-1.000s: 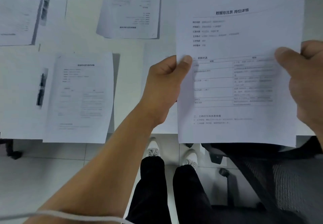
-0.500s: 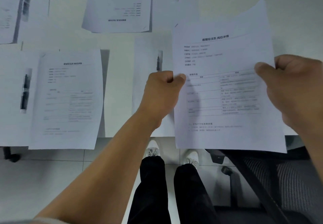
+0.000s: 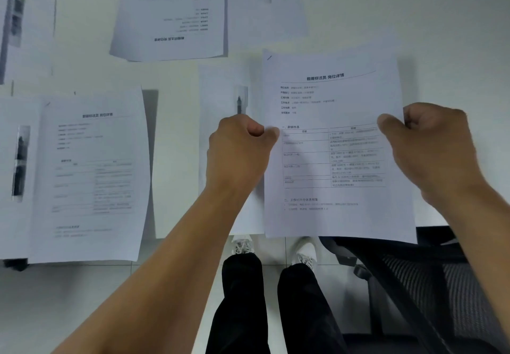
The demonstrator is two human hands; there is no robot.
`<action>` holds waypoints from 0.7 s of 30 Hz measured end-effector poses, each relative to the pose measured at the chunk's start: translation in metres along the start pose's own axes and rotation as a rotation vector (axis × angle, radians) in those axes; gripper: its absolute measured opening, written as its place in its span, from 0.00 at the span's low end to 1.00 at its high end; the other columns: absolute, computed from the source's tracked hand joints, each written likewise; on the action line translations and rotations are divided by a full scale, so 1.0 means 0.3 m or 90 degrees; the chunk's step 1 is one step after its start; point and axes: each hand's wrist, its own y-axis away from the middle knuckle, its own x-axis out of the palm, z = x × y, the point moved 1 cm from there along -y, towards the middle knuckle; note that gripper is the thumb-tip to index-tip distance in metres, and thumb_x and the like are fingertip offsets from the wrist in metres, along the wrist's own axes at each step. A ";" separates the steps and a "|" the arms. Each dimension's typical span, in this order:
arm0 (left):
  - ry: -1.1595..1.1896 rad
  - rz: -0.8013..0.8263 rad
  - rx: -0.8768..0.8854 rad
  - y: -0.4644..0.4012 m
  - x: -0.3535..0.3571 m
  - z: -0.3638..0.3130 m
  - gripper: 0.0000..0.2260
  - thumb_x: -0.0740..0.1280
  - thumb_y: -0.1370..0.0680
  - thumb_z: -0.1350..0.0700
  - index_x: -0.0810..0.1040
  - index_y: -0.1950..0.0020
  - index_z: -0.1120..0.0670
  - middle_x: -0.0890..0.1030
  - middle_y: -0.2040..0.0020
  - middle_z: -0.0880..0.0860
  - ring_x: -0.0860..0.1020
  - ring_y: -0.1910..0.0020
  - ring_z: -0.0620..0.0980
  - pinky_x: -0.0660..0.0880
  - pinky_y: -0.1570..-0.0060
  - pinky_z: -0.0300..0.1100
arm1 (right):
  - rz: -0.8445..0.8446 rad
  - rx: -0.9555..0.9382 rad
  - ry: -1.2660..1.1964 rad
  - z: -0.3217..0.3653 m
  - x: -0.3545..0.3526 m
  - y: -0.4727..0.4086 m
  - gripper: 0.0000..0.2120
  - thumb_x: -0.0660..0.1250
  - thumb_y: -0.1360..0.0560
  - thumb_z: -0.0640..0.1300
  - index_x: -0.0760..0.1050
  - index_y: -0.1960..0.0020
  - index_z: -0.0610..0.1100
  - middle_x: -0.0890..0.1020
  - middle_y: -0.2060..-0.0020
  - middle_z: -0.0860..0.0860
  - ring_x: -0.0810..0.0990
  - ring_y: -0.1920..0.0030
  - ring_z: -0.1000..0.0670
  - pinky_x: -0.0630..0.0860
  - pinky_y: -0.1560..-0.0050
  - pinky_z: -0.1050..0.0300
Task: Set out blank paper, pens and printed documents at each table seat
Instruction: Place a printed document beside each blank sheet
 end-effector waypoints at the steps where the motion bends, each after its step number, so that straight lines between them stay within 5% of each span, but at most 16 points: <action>1: -0.020 -0.005 0.007 -0.001 0.000 -0.004 0.21 0.73 0.19 0.52 0.73 0.65 0.64 0.76 0.70 0.65 0.69 0.73 0.52 0.74 0.67 0.45 | 0.000 -0.004 0.004 0.002 0.004 -0.001 0.22 0.68 0.23 0.54 0.63 0.61 0.40 0.62 0.74 0.53 0.59 0.72 0.51 0.62 0.67 0.56; 8: -0.176 -0.029 0.017 0.000 0.001 -0.030 0.27 0.74 0.18 0.46 0.68 0.70 0.56 0.68 0.76 0.54 0.65 0.79 0.49 0.67 0.75 0.40 | 0.005 -0.019 0.028 0.009 0.017 -0.005 0.21 0.67 0.22 0.52 0.61 0.62 0.41 0.61 0.74 0.53 0.58 0.72 0.51 0.62 0.66 0.56; 13: -0.285 -0.065 0.067 -0.001 0.013 -0.024 0.23 0.74 0.19 0.42 0.76 0.68 0.54 0.76 0.69 0.53 0.76 0.65 0.56 0.78 0.57 0.51 | 0.000 -0.038 0.054 0.017 0.022 -0.003 0.23 0.68 0.21 0.50 0.61 0.63 0.37 0.65 0.70 0.44 0.61 0.69 0.49 0.63 0.65 0.54; 17: -0.344 -0.140 0.098 -0.009 0.030 -0.021 0.16 0.74 0.20 0.39 0.84 0.61 0.48 0.77 0.60 0.49 0.72 0.55 0.54 0.65 0.50 0.50 | -0.011 -0.049 0.080 0.023 0.020 -0.006 0.23 0.68 0.20 0.47 0.61 0.62 0.34 0.65 0.69 0.42 0.61 0.68 0.46 0.61 0.67 0.54; 21: -0.373 -0.155 0.101 -0.021 0.042 -0.014 0.16 0.74 0.21 0.38 0.85 0.59 0.49 0.75 0.61 0.48 0.71 0.55 0.54 0.63 0.50 0.50 | -0.018 -0.058 0.103 0.029 0.017 -0.008 0.23 0.68 0.19 0.46 0.61 0.61 0.33 0.65 0.69 0.42 0.61 0.68 0.45 0.60 0.67 0.54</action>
